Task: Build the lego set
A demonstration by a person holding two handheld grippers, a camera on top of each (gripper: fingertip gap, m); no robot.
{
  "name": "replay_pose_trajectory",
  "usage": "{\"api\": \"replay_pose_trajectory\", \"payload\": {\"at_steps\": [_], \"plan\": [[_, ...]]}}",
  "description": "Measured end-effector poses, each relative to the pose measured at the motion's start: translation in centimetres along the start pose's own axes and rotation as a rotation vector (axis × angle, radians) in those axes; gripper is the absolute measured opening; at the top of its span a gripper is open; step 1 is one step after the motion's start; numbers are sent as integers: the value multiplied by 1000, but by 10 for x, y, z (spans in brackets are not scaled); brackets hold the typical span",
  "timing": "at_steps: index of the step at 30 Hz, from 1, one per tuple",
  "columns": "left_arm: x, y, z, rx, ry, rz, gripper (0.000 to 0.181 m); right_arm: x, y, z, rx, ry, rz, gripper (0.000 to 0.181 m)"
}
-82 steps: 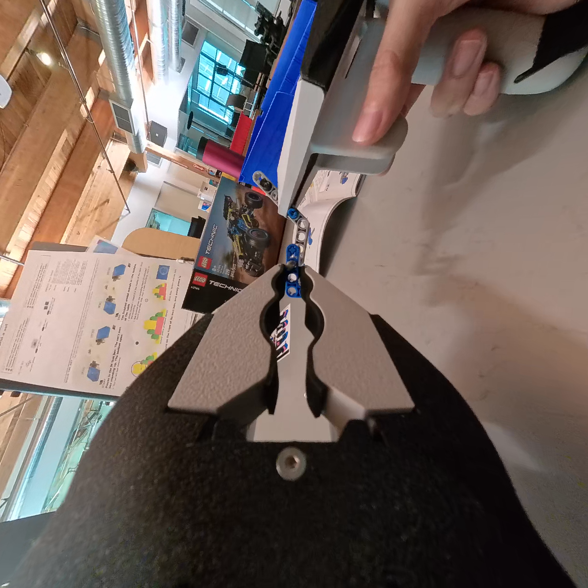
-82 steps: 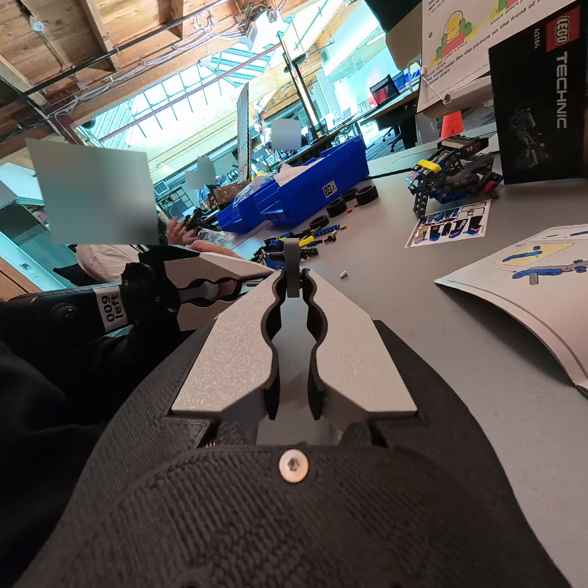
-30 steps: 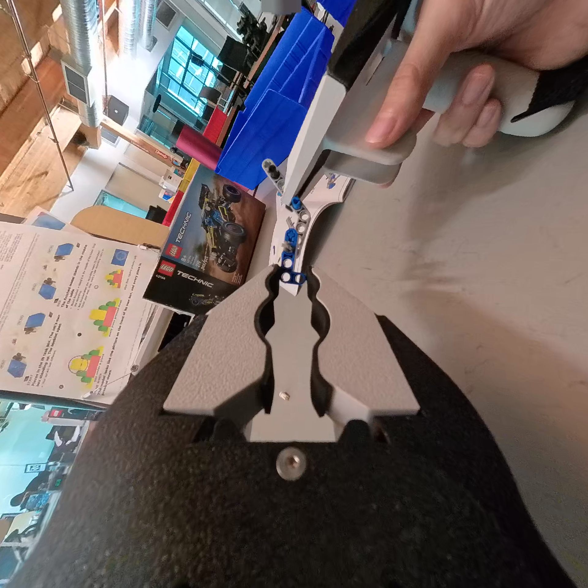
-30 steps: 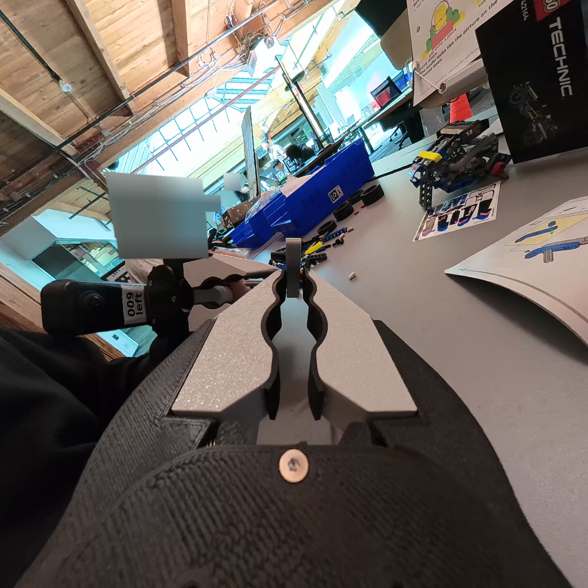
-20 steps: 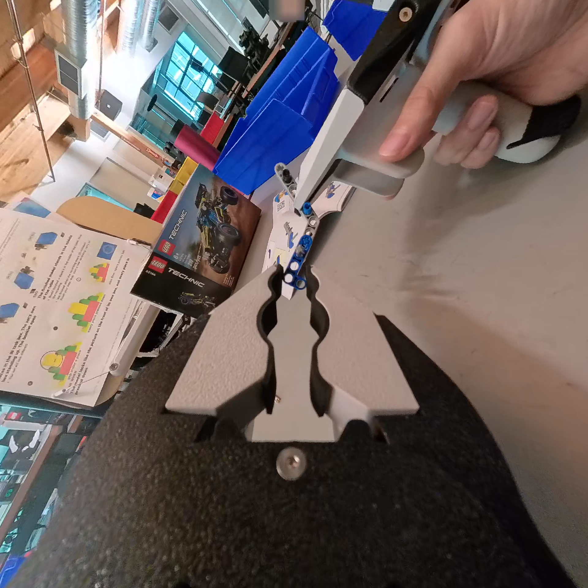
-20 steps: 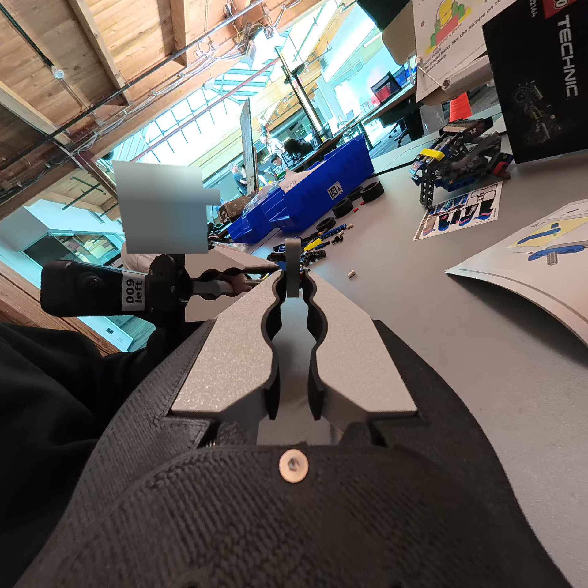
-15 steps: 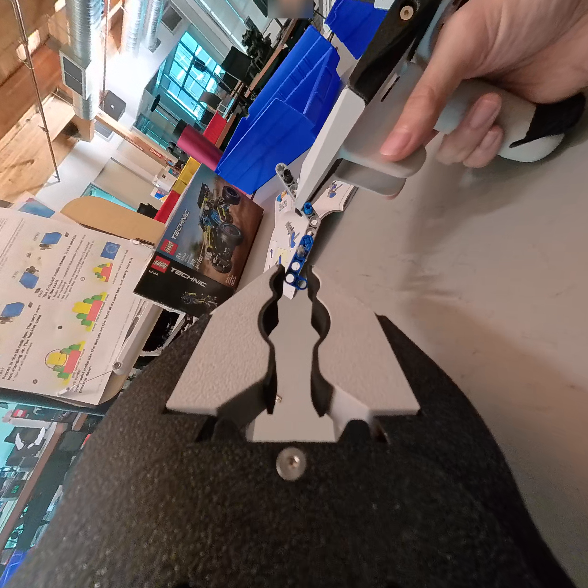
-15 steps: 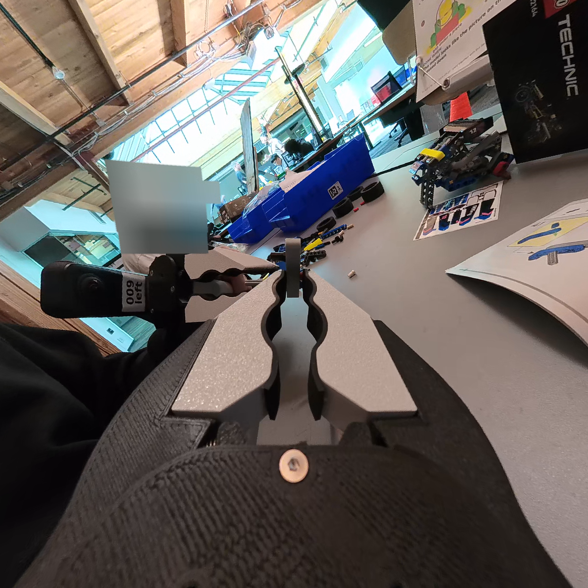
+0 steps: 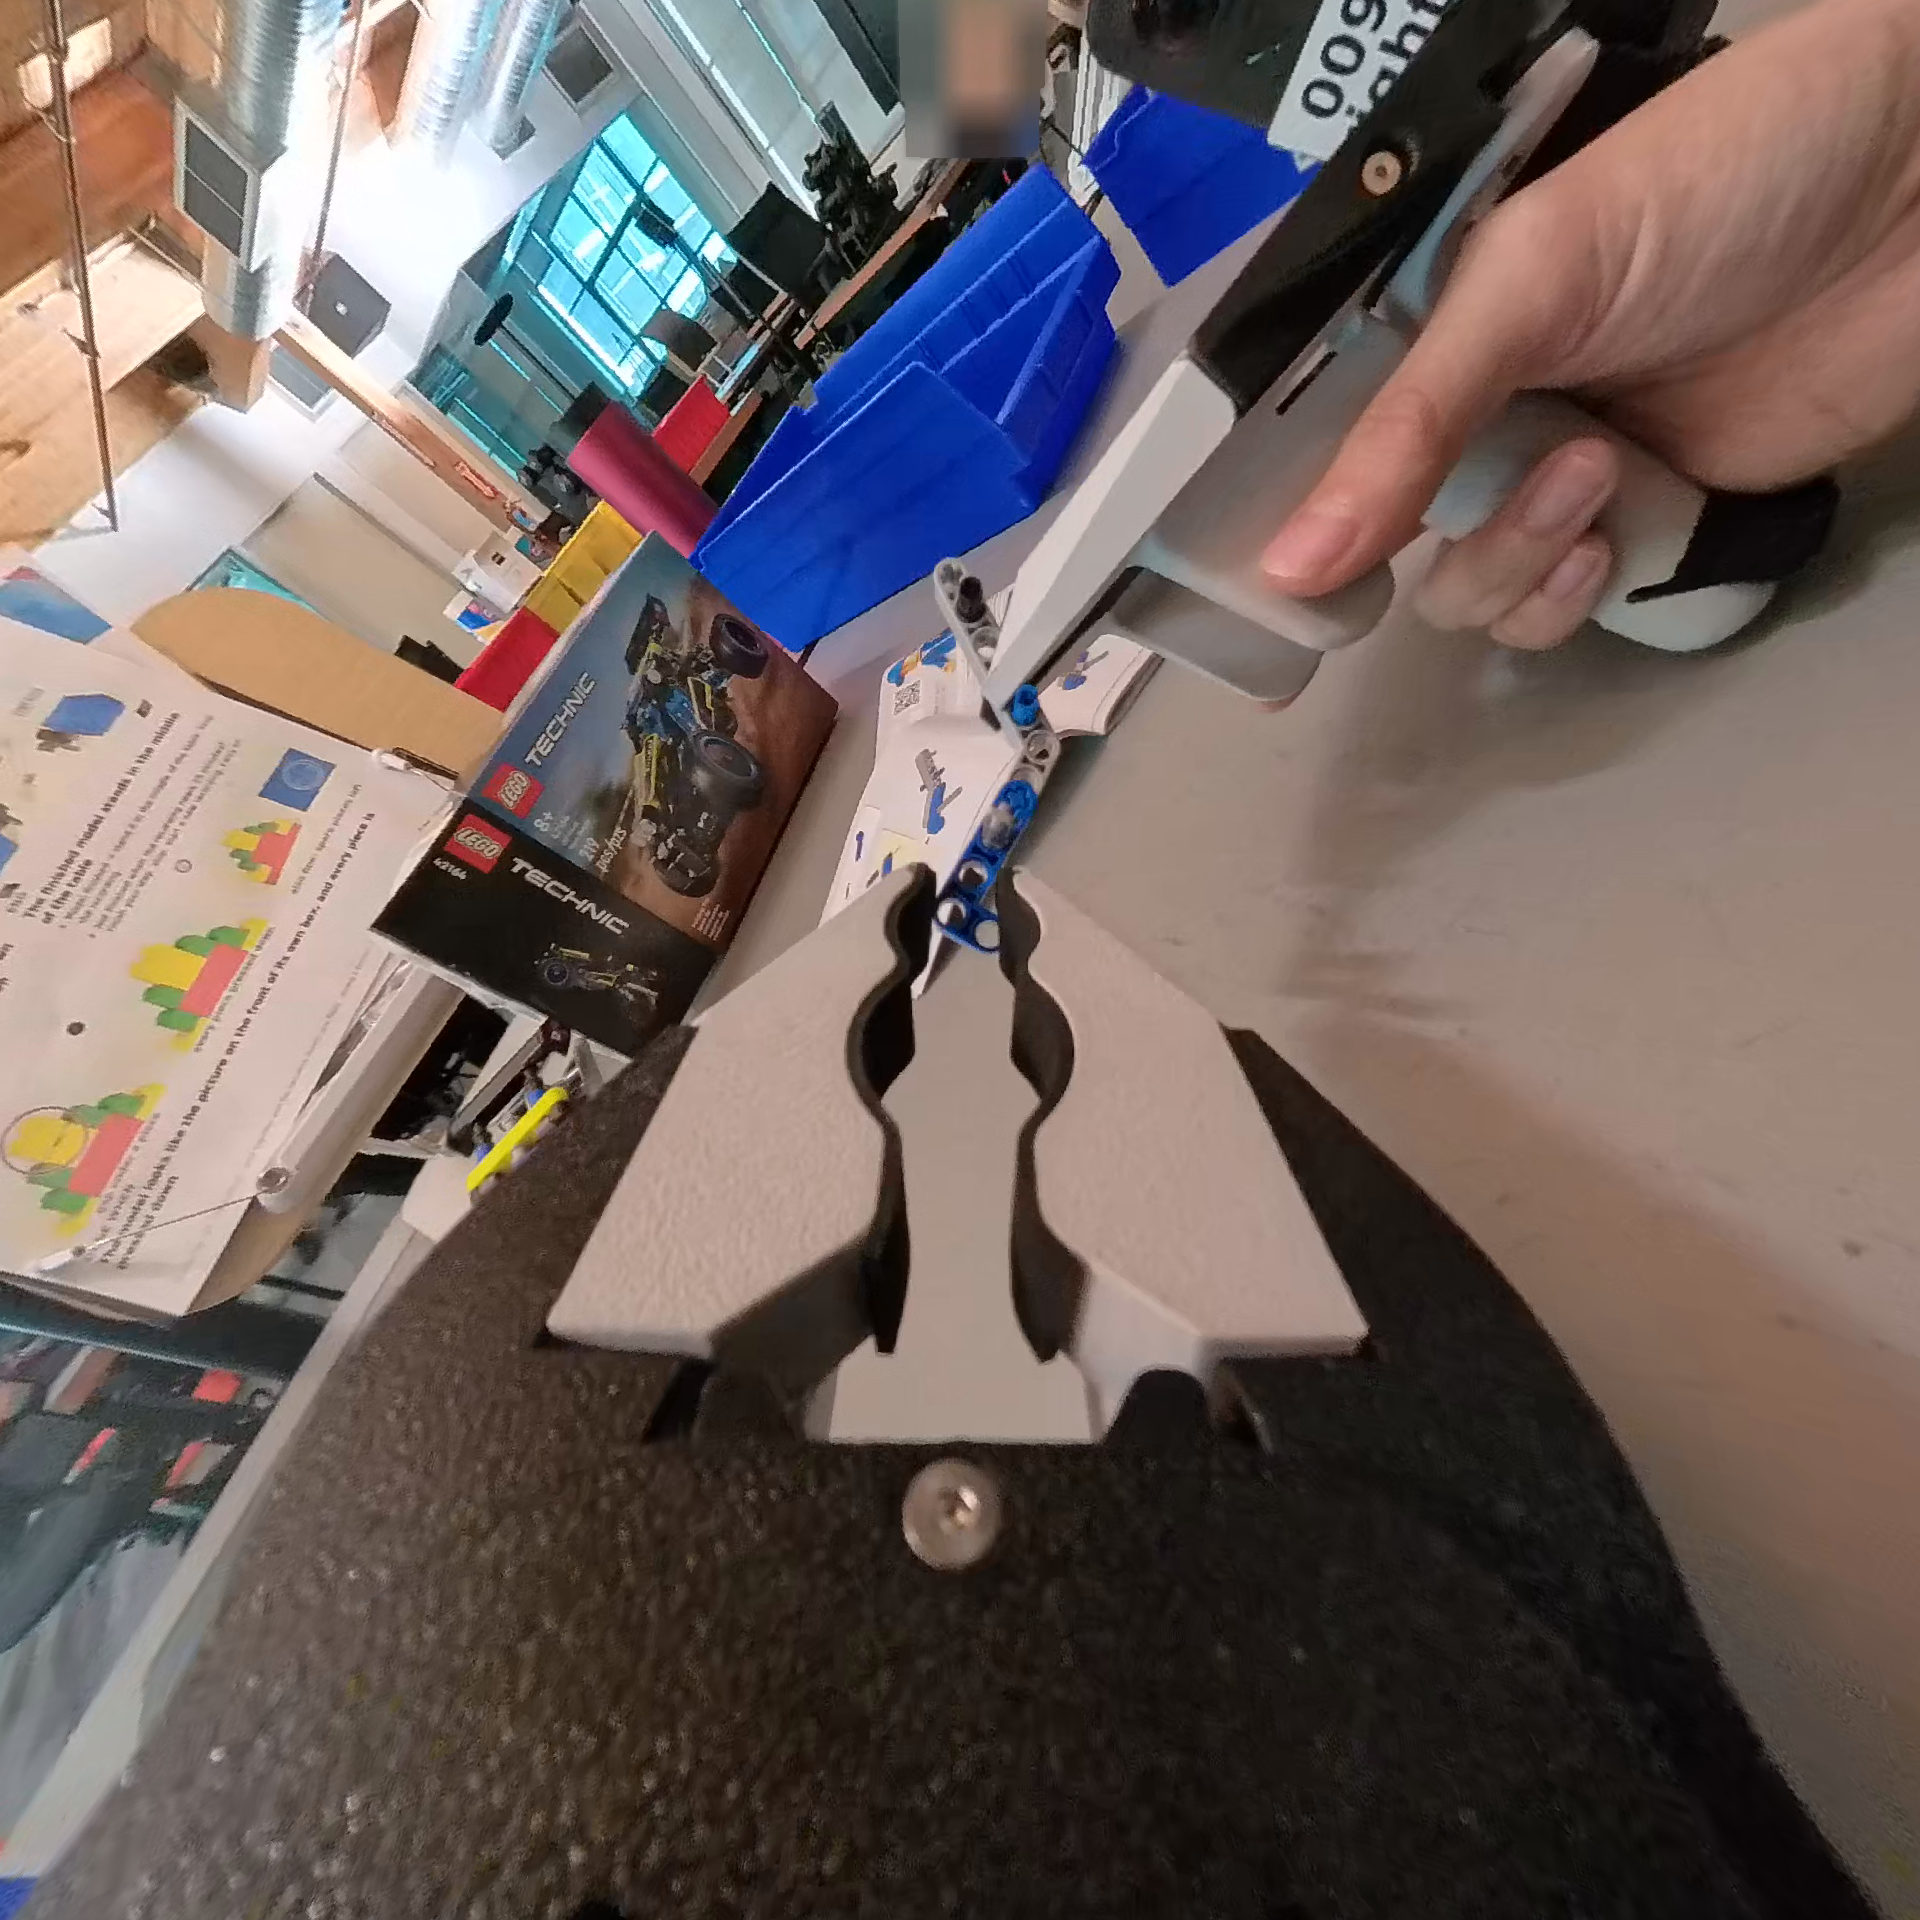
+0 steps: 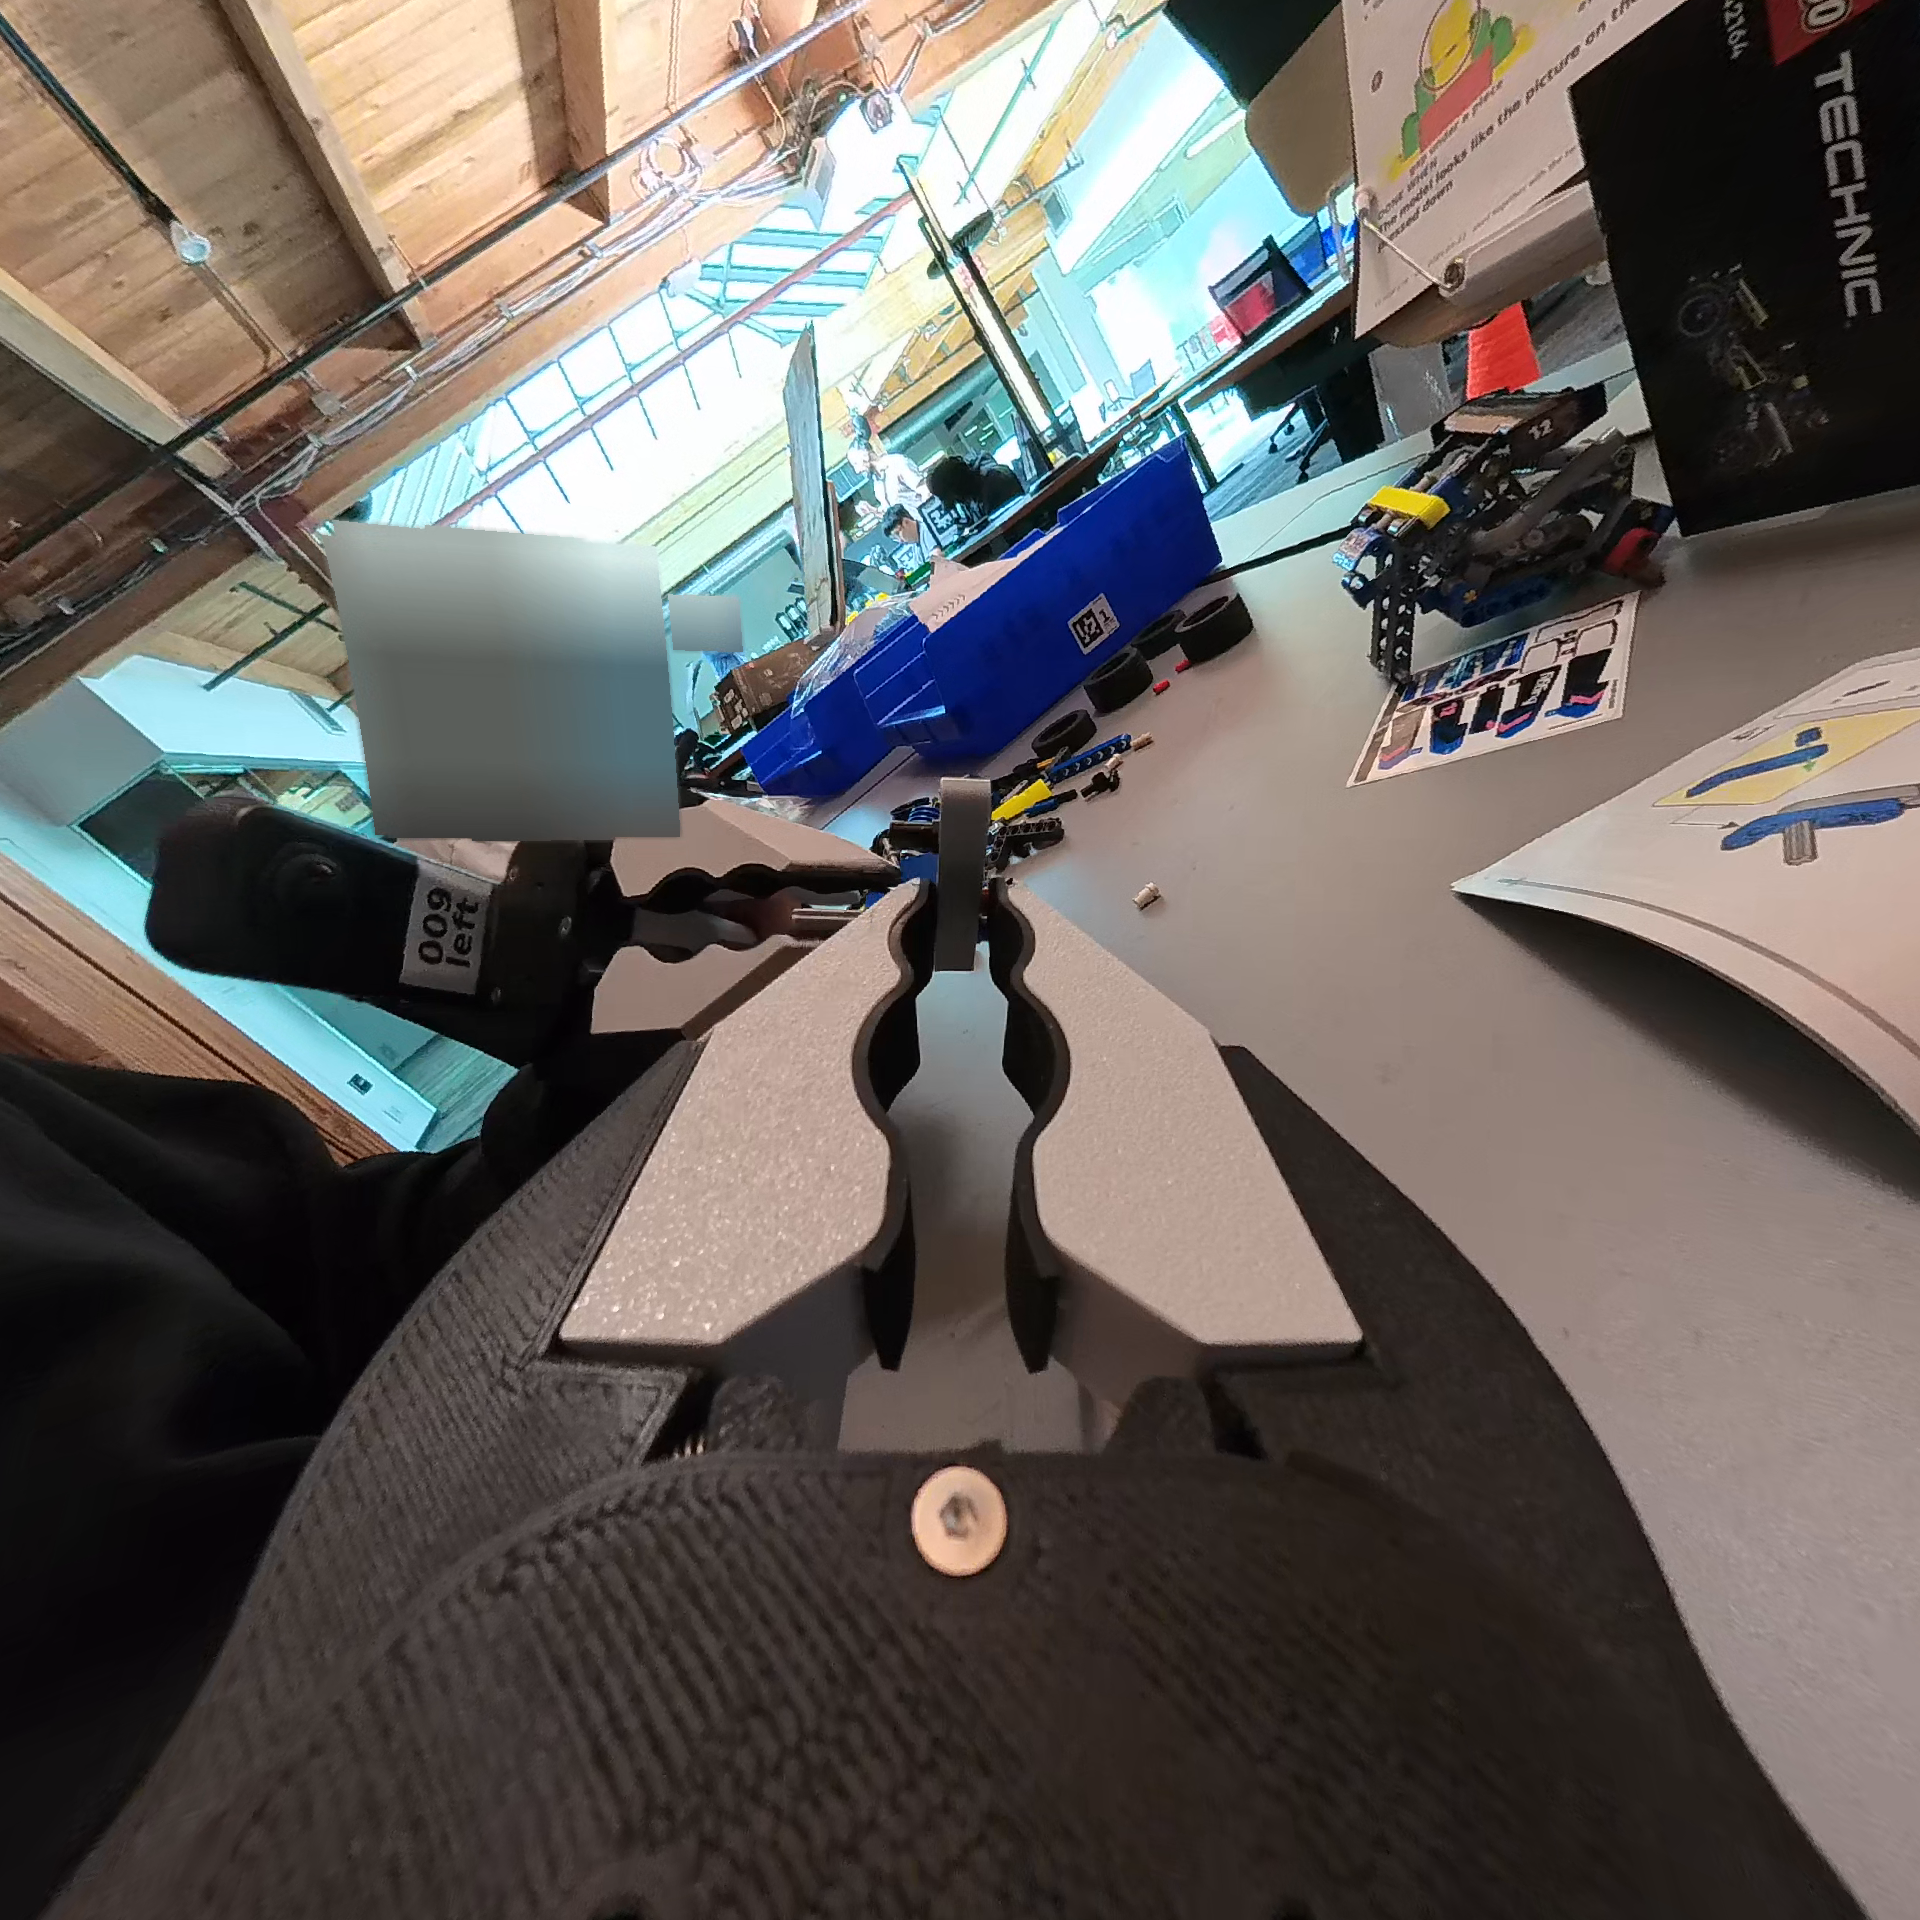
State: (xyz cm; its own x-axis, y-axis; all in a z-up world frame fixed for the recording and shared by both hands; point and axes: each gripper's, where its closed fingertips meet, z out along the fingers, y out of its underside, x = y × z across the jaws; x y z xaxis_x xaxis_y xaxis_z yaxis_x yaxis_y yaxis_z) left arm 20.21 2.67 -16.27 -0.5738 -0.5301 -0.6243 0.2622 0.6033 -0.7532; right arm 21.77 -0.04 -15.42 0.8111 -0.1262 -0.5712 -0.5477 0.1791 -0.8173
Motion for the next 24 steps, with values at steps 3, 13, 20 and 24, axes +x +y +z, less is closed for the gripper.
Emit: {"api": "replay_pose_trajectory", "payload": {"at_steps": [3, 13, 20, 24], "plan": [[-1, -3, -2, 30, 14, -35, 9, 3, -1, -1, 11, 10, 13, 8], [-2, -9, -5, 37, 10, -16, 9, 4, -3, -2, 25, 21, 15, 8], [-5, -29, -18, 163, 50, -65, 8, 7, -5, -3, 29, 35, 4, 8], [-4, -28, -16, 129, 40, -52, 8, 6, -3, -2, 19, 40, -8, 8]]}}
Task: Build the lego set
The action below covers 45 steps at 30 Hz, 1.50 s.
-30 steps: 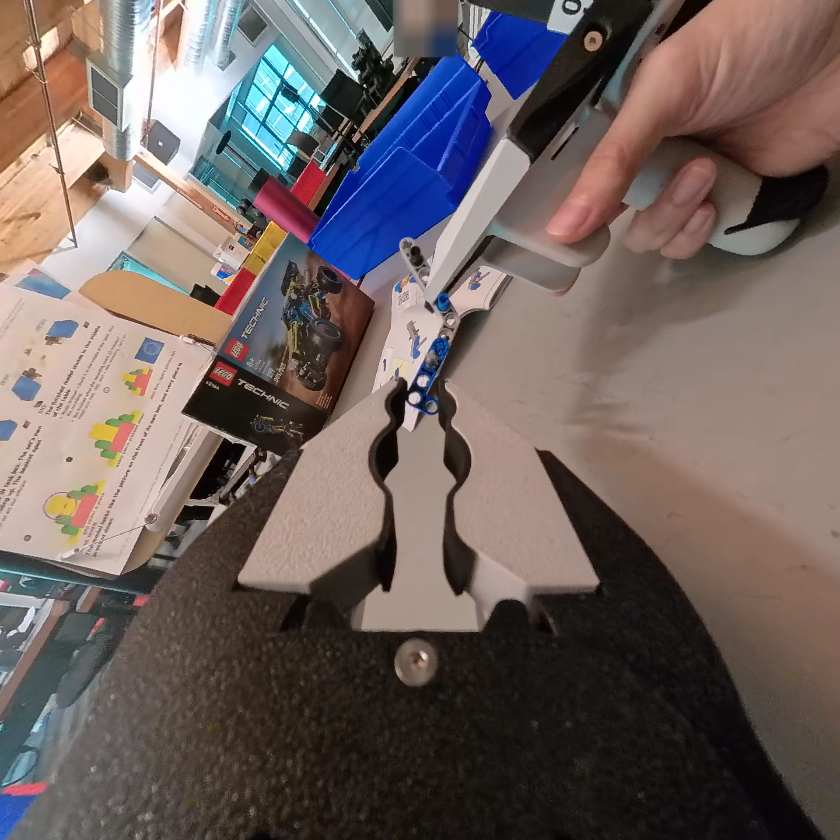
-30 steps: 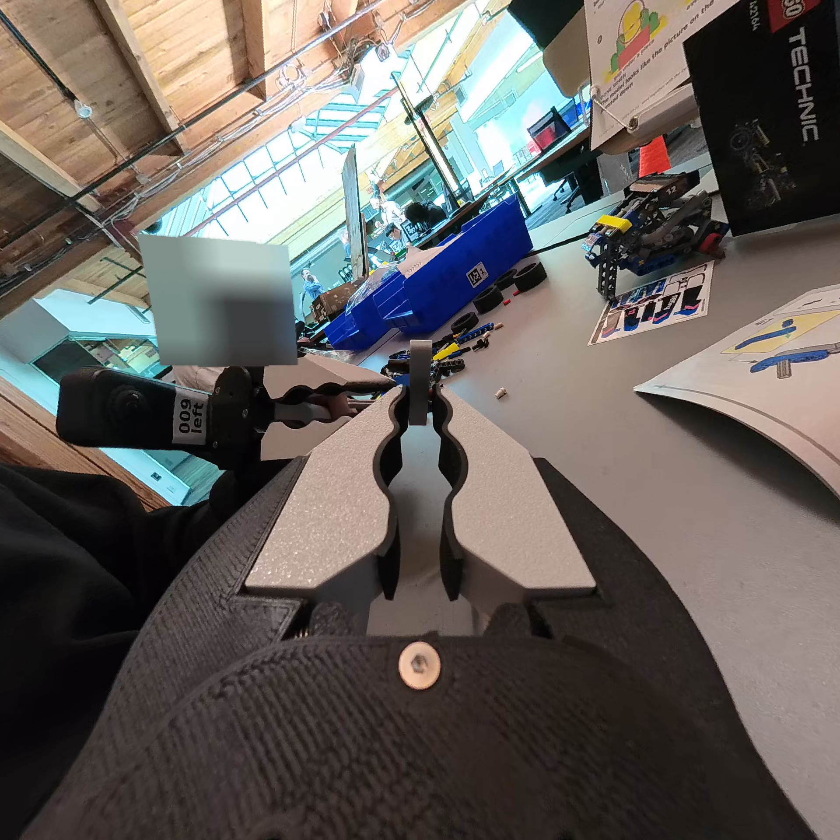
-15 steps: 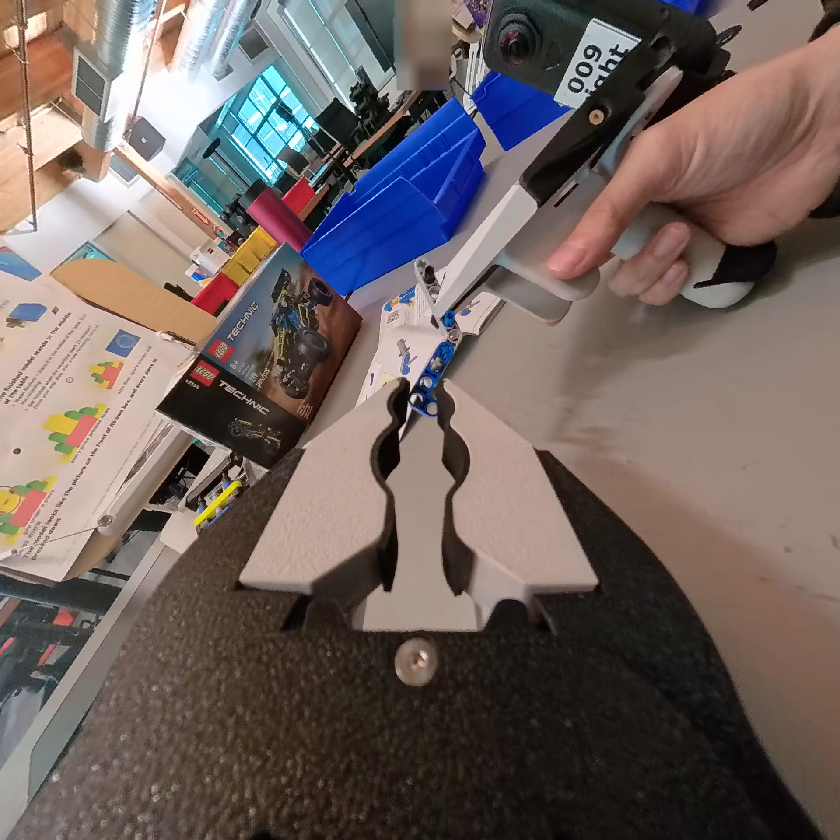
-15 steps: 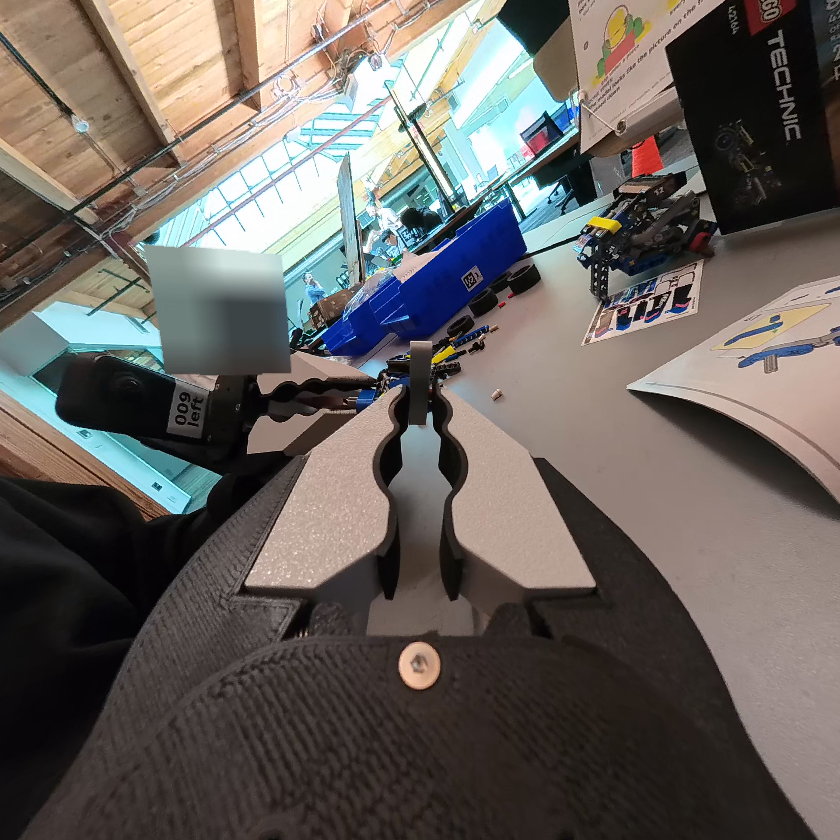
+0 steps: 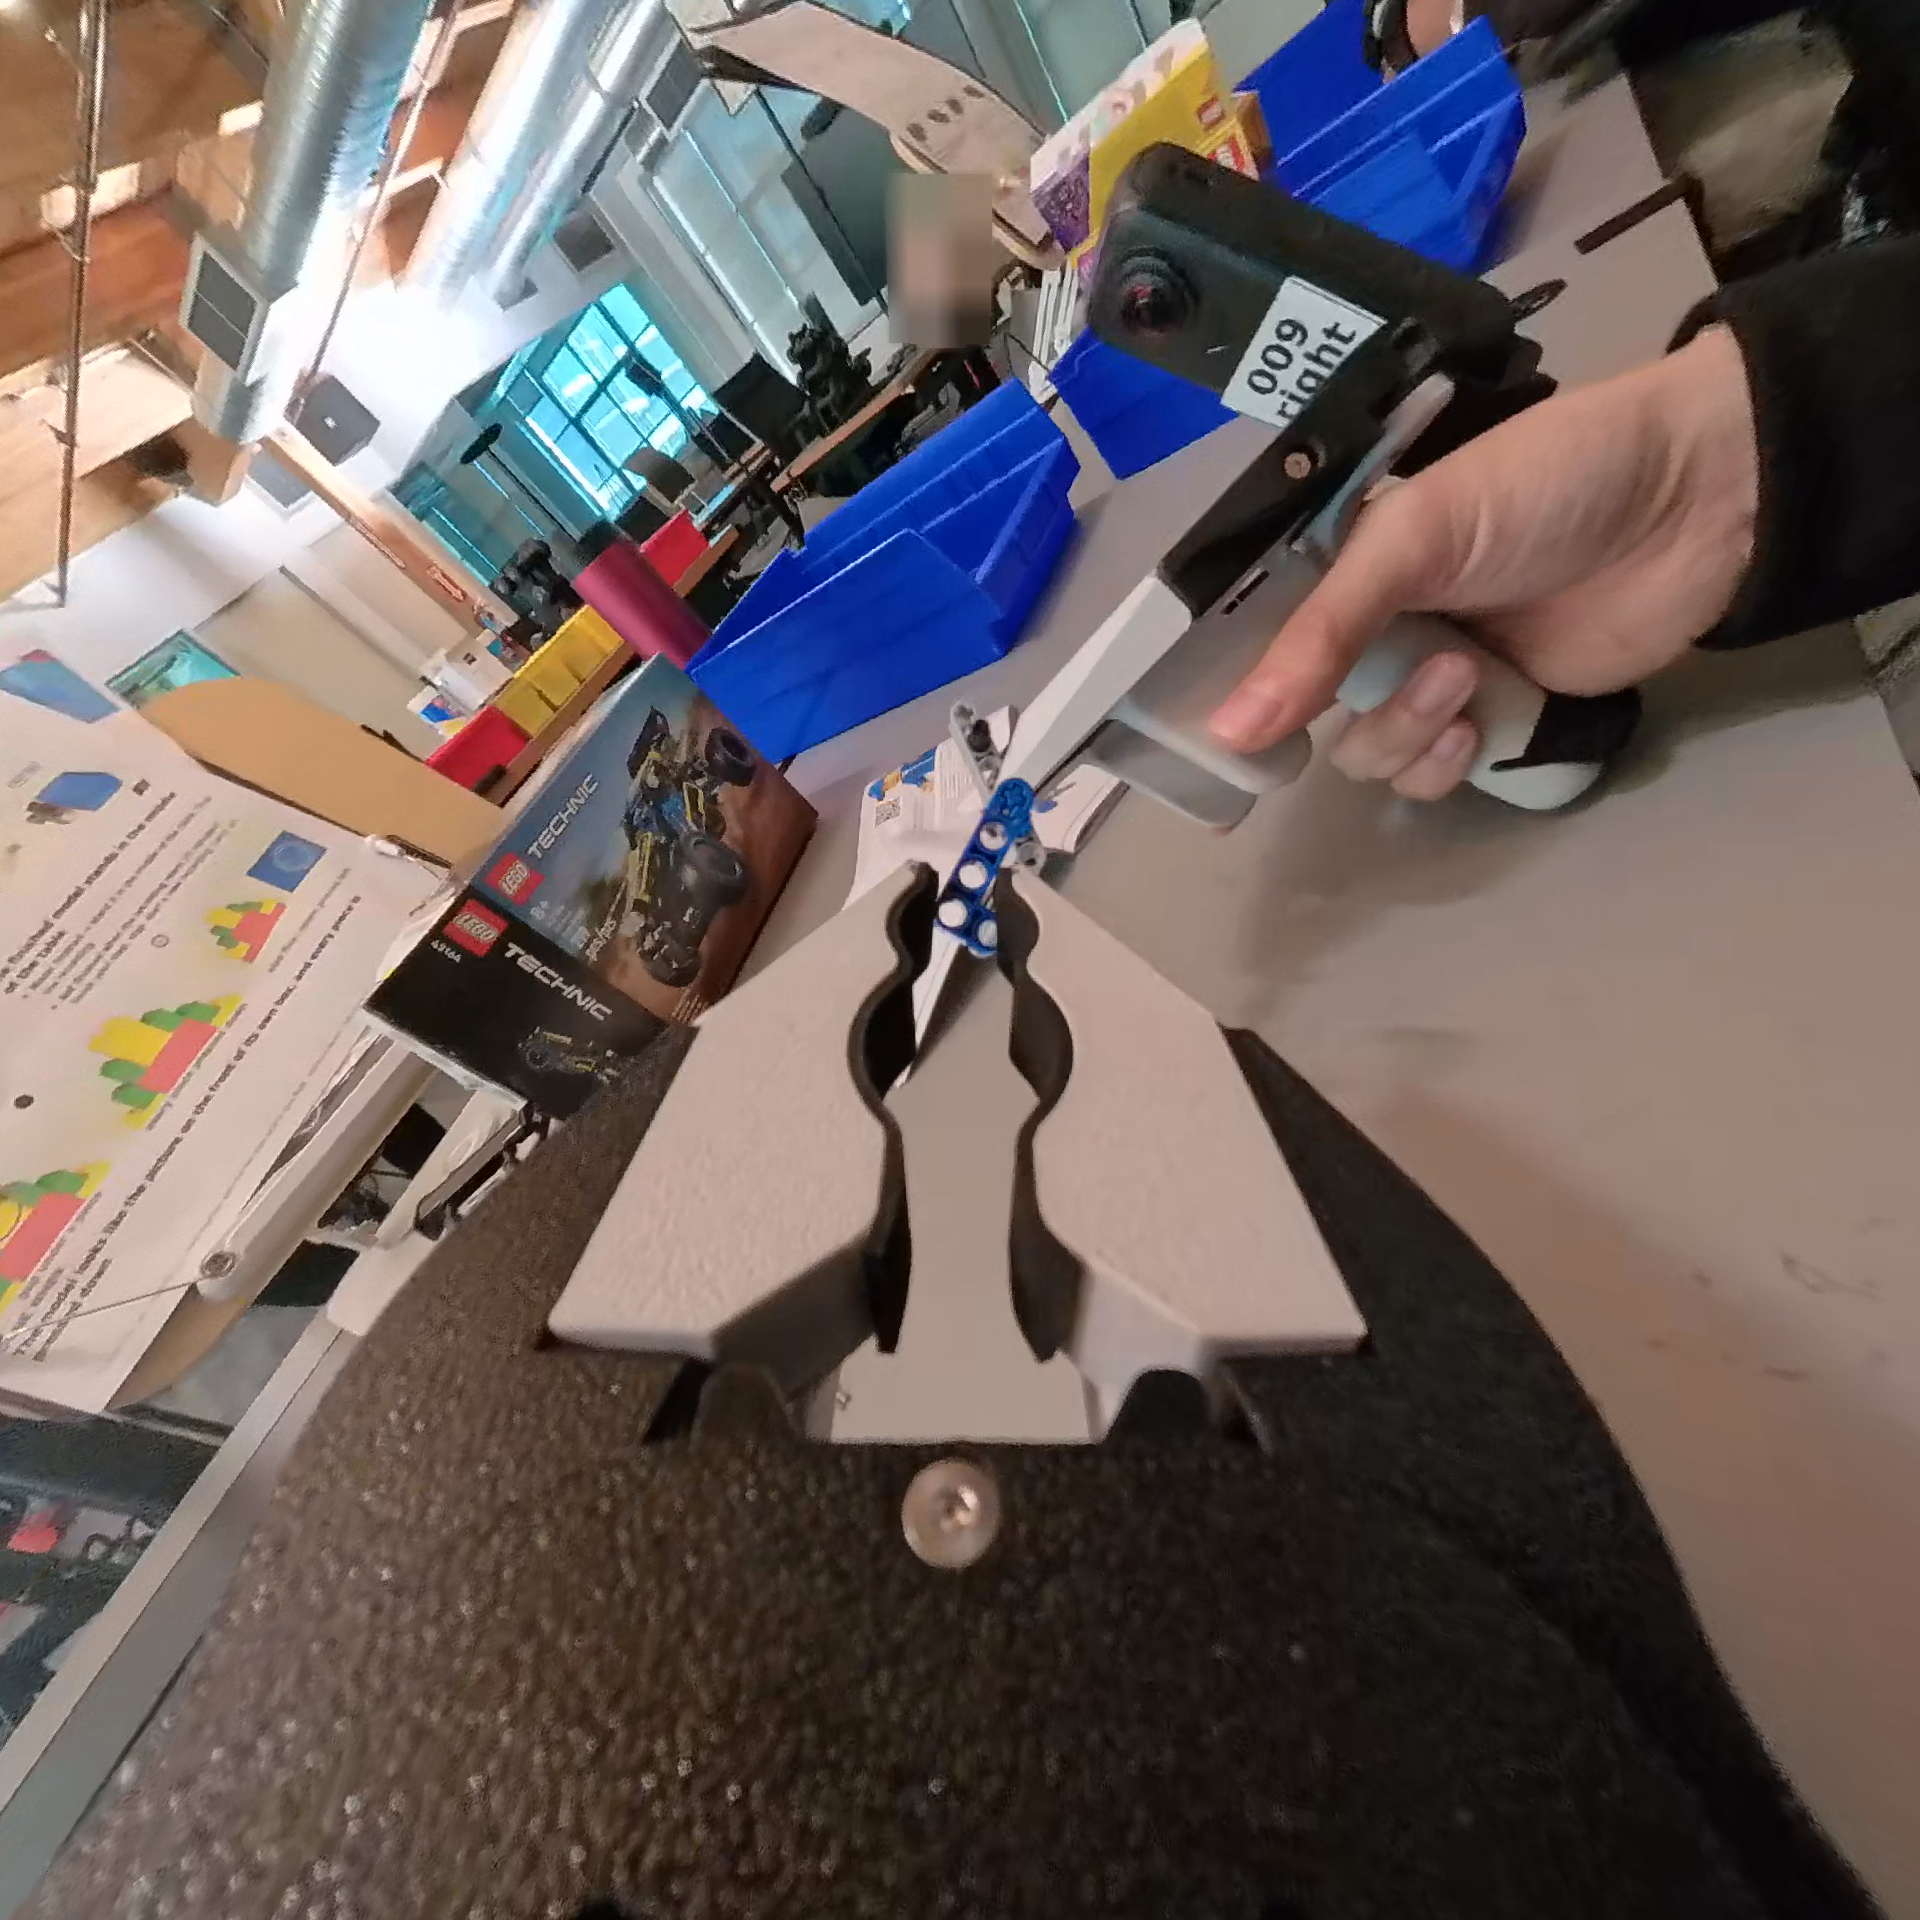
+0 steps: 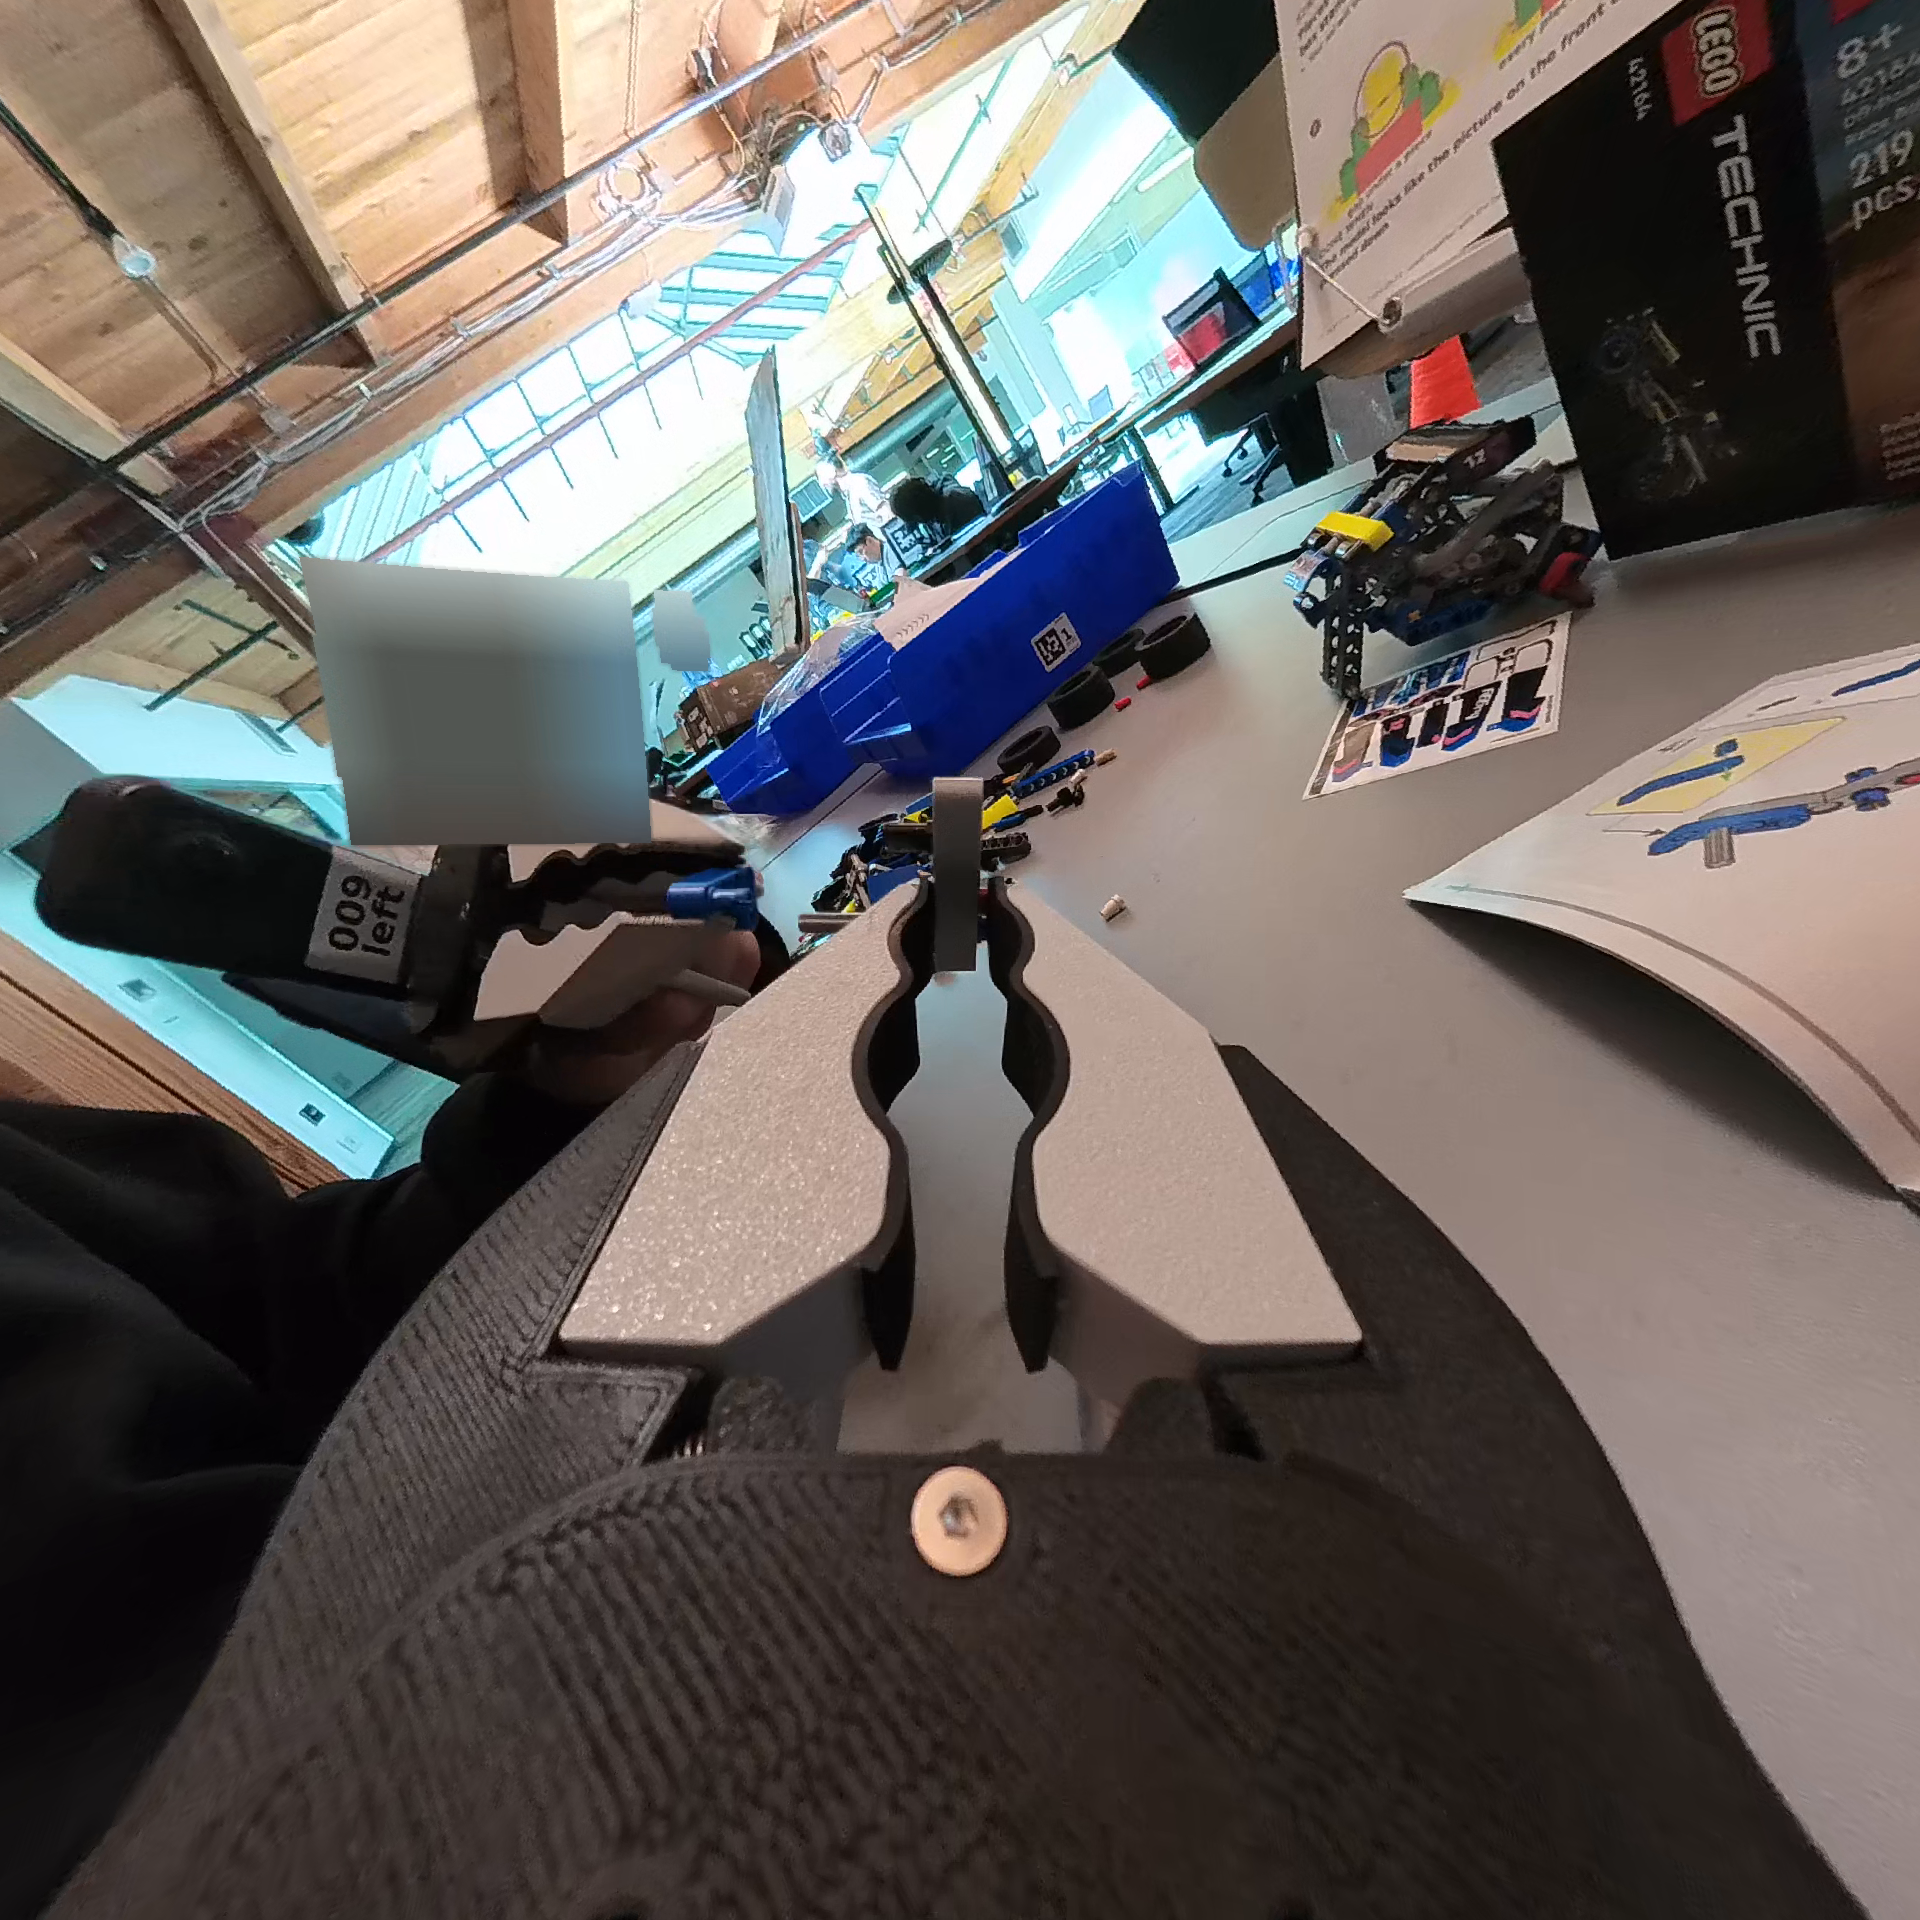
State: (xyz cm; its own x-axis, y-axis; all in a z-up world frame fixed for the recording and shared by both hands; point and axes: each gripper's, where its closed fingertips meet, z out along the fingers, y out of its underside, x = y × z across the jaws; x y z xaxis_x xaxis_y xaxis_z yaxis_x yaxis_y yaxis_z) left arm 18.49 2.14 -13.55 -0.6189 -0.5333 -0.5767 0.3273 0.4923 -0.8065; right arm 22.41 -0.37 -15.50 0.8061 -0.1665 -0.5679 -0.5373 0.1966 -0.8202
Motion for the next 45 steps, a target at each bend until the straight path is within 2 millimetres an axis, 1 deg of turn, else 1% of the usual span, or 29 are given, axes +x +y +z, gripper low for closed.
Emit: {"api": "replay_pose_trajectory", "payload": {"at_steps": [3, 6, 9, 15, 25, 27, 31, 32, 33, 35, 36, 37, 39, 42, 45], "plan": [[5, 1, 4, -8, 4, 7, 8, 1, -1, -1, 11, 3, 5, 8], [5, 6, 7, -43, -13, 16, 8, 0, -1, -1, 6, -2, 7, 8], [8, 7, 10, -42, -15, 13, 8, 0, 1, 1, -2, -5, 13, 8], [6, 12, 10, -67, -29, 27, 8, 3, -2, -2, 20, -13, 55, 8], [5, 13, 10, -72, -41, 37, 8, 0, -1, -2, 15, -24, 50, 8], [5, 12, 10, -71, -53, 55, 8, 0, -1, -2, 15, -28, 56, 8], [6, 10, 11, -78, -88, 162, 8, 0, -1, -3, 18, -54, 93, 8], [7, 9, 11, -72, -86, 160, 8, -1, -1, -4, 19, -59, 88, 8], [8, 8, 11, -59, -67, 110, 8, -2, -1, -4, 18, -64, 87, 8], [7, 4, 9, -16, -21, -38, 8, -4, -1, -5, 12, -92, 109, 8], [7, 3, 9, -4, -5, -73, 8, -5, -1, -5, 14, -94, 114, 8], [6, 4, 8, -9, 2, -72, 8, -4, 0, -4, 12, -89, 114, 8], [5, 7, 8, -30, -17, -2, 8, -4, 2, -3, 0, -87, 113, 9], [3, 9, 7, -75, -56, 149, 7, -4, 3, -2, -10, -83, 101, 8], [7, 7, 5, -66, -41, 263, 6, -7, 4, -3, -30, -98, 87, 8]]}}
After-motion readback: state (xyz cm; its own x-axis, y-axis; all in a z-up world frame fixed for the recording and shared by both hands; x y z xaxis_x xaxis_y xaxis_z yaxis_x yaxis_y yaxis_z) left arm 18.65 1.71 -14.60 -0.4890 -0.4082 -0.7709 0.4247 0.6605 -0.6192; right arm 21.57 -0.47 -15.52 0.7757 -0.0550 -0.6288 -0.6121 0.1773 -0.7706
